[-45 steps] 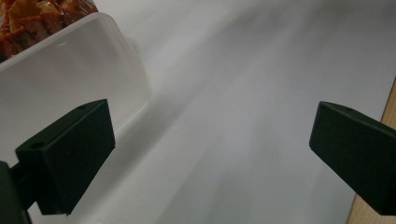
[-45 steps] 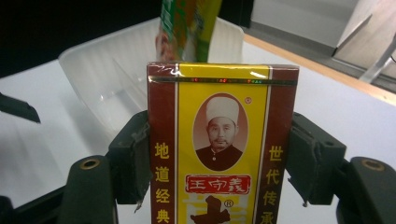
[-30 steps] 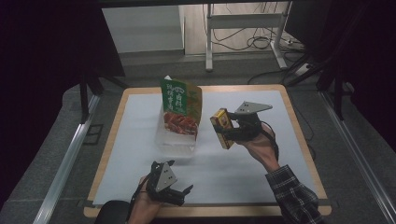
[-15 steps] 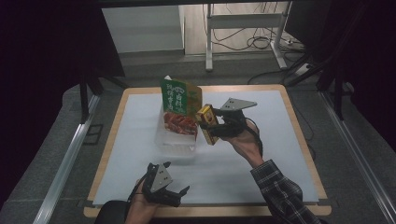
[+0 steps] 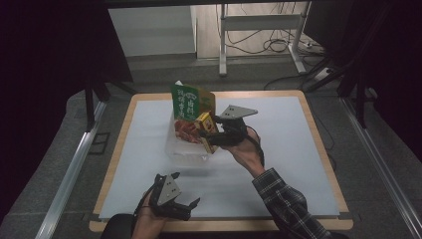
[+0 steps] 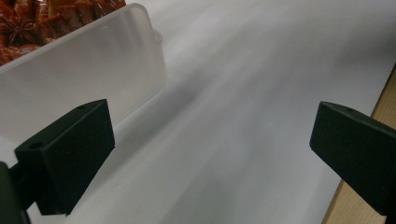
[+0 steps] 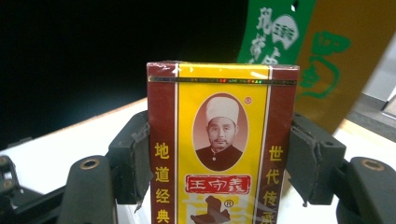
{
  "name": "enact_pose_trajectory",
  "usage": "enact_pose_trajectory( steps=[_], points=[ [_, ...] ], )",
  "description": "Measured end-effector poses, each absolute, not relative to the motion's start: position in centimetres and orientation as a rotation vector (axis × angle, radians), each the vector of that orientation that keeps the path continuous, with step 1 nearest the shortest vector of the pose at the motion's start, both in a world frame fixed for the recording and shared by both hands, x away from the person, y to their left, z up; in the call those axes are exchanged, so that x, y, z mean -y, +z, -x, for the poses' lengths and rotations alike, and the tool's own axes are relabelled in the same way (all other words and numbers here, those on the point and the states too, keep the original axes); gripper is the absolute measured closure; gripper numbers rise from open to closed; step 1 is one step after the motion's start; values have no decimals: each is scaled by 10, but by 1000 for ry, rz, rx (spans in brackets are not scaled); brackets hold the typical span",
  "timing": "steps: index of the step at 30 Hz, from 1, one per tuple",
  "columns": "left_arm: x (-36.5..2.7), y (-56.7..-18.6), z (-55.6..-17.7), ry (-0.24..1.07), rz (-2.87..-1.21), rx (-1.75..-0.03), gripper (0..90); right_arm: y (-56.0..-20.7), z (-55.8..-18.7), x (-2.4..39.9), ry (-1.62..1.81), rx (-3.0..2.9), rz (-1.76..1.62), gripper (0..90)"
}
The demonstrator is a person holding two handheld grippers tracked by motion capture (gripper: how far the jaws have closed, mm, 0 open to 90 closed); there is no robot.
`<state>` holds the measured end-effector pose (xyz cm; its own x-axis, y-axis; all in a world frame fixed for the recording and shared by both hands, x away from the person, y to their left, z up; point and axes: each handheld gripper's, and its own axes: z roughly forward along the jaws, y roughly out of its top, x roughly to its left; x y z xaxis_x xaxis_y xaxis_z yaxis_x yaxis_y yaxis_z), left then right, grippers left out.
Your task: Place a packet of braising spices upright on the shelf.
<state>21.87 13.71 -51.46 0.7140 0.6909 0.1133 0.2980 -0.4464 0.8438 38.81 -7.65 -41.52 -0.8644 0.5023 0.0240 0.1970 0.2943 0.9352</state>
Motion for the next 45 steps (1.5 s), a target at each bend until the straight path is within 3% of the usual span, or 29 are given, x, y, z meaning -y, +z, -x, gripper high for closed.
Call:
enact_pose_trajectory(
  steps=[27, 45],
  points=[
    [-136, -514, -218, 557, -2032, -747, 0, -448, -386, 27, 1666, -2233, -618, 320],
    [-135, -516, -219, 535, -2046, -742, 0, -478, -383, 32, 1549, -2310, -688, 324]
  ],
)
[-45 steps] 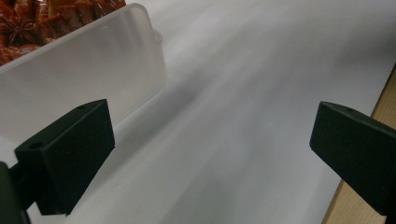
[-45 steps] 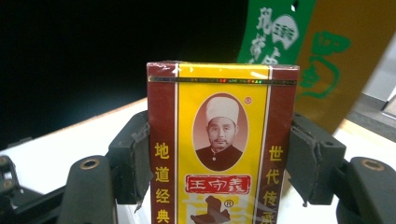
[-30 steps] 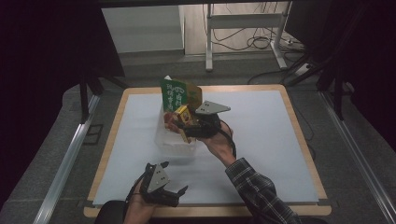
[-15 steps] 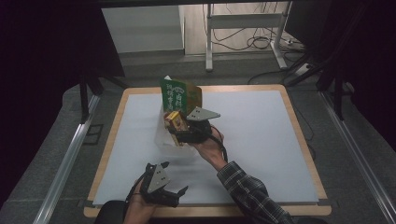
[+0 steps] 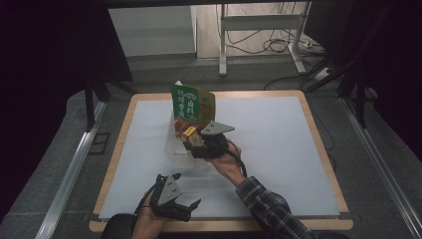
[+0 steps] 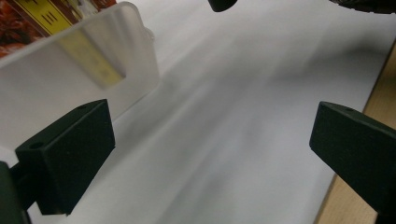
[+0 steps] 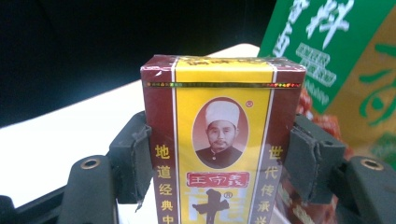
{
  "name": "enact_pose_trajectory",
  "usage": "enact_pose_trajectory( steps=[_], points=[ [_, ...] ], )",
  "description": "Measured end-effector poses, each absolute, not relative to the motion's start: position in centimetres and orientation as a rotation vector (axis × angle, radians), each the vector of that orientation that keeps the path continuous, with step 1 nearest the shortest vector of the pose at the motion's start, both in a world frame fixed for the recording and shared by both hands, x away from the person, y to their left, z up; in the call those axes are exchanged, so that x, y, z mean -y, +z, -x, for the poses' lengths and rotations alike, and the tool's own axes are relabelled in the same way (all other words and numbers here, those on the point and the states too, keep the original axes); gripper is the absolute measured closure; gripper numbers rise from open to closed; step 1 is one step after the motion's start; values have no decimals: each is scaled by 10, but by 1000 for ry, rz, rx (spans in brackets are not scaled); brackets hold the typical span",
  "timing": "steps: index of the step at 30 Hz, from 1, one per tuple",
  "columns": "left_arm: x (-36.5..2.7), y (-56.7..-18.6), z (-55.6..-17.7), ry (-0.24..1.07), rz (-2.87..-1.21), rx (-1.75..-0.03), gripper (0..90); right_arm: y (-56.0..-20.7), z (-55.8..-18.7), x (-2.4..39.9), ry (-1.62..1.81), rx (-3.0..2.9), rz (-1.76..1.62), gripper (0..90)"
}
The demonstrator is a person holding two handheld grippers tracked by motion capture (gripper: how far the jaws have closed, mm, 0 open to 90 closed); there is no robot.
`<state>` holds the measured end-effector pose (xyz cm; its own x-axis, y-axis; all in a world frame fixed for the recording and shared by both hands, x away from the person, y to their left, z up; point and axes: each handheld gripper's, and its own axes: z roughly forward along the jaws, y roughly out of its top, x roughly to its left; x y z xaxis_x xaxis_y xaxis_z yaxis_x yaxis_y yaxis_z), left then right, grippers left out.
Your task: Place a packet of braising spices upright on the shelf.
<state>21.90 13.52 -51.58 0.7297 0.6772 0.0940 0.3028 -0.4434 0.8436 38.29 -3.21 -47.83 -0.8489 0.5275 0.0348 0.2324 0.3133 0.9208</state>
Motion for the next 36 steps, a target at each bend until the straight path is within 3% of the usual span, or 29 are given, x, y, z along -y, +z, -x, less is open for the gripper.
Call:
enact_pose_trajectory(
  steps=[21, 36],
  points=[
    [-136, -515, -219, 546, -2038, -741, 0, -489, -379, 36, 1401, -2392, -725, 305],
    [-134, -515, -218, 557, -2048, -730, 0, -475, -383, 39, 1418, -2480, -681, 171]
  ],
)
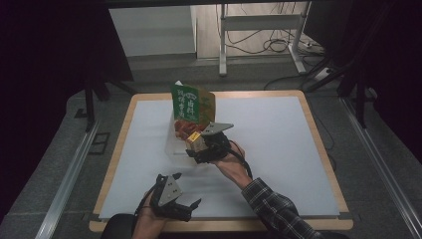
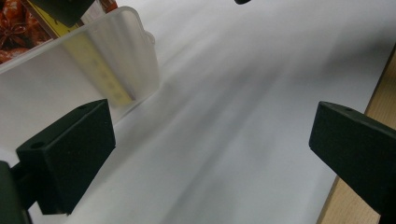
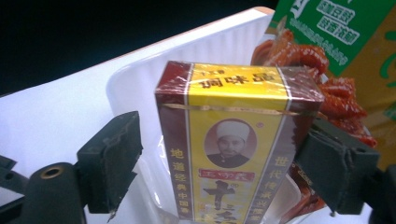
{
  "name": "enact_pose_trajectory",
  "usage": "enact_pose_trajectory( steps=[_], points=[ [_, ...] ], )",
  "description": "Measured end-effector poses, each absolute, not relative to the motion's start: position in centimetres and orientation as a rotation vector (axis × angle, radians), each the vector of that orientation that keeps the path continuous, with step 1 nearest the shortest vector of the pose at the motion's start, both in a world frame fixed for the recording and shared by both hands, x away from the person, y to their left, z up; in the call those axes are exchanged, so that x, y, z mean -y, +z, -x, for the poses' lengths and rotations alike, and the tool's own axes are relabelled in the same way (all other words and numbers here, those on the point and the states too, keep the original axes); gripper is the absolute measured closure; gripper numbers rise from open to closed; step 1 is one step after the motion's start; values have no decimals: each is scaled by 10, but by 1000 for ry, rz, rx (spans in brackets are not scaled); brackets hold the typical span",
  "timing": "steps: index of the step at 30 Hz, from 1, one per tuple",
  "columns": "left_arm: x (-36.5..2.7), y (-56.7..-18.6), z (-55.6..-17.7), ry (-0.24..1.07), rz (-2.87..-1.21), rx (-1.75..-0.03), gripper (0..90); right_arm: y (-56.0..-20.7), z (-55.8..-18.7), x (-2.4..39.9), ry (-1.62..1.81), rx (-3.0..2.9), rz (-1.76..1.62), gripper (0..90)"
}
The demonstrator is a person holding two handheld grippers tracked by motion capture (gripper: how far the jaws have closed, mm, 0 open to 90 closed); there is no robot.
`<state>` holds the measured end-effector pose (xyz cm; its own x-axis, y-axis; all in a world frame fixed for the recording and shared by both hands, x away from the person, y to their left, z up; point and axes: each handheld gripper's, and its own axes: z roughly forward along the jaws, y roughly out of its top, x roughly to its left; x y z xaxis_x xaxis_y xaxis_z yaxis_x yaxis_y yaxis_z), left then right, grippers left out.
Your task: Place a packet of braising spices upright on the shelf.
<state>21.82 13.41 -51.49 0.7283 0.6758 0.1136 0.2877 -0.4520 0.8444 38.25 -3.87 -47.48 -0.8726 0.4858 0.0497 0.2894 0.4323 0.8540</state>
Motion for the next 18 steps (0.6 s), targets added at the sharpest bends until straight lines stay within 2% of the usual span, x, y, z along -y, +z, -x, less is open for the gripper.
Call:
enact_pose_trajectory(
  steps=[11, 18],
  points=[
    [-132, -516, -218, 556, -2049, -726, 1, -468, -380, 40, 1390, -2506, -648, 54],
    [-133, -515, -218, 564, -2069, -714, 1, -461, -376, 42, 1375, -2517, -617, 32]
  ],
)
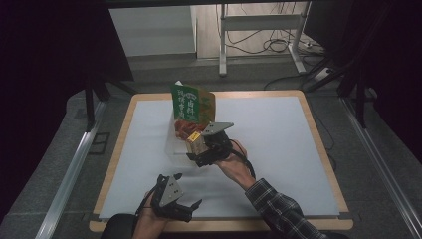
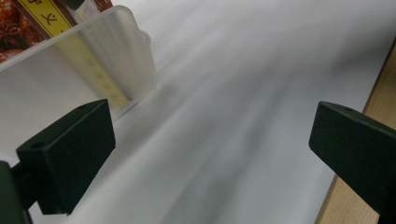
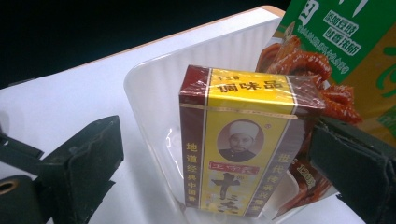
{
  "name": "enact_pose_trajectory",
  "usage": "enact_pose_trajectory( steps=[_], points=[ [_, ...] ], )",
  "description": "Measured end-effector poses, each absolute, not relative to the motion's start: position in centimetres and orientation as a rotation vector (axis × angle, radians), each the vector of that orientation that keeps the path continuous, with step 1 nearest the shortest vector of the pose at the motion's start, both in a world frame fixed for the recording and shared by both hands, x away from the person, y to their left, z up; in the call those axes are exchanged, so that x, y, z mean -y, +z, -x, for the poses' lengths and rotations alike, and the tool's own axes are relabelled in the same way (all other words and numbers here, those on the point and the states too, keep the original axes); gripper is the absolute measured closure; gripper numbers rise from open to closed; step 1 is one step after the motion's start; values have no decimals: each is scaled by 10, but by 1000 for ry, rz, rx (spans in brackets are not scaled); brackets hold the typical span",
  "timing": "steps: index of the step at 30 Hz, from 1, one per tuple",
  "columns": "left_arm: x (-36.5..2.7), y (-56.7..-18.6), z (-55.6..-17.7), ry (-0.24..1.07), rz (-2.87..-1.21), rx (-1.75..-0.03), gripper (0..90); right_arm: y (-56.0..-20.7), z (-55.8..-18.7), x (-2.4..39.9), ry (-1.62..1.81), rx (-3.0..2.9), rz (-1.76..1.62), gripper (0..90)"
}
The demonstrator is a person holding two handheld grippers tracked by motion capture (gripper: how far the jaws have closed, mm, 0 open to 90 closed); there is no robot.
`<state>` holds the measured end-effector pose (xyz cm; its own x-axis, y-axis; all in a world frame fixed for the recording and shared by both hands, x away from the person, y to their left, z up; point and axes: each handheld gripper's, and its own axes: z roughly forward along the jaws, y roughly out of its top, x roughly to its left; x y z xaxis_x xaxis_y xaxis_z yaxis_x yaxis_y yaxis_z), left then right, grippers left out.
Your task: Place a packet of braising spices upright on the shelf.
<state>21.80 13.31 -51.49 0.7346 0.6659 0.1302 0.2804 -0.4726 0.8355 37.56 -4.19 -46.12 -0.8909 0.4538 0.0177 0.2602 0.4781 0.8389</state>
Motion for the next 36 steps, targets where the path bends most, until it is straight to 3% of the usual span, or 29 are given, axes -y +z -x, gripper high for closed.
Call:
enact_pose_trajectory(
  steps=[36],
  points=[
    [-134, -514, -218, 575, -2053, -718, 2, -447, -369, 87, 1326, -2504, -654, 7]
  ],
)
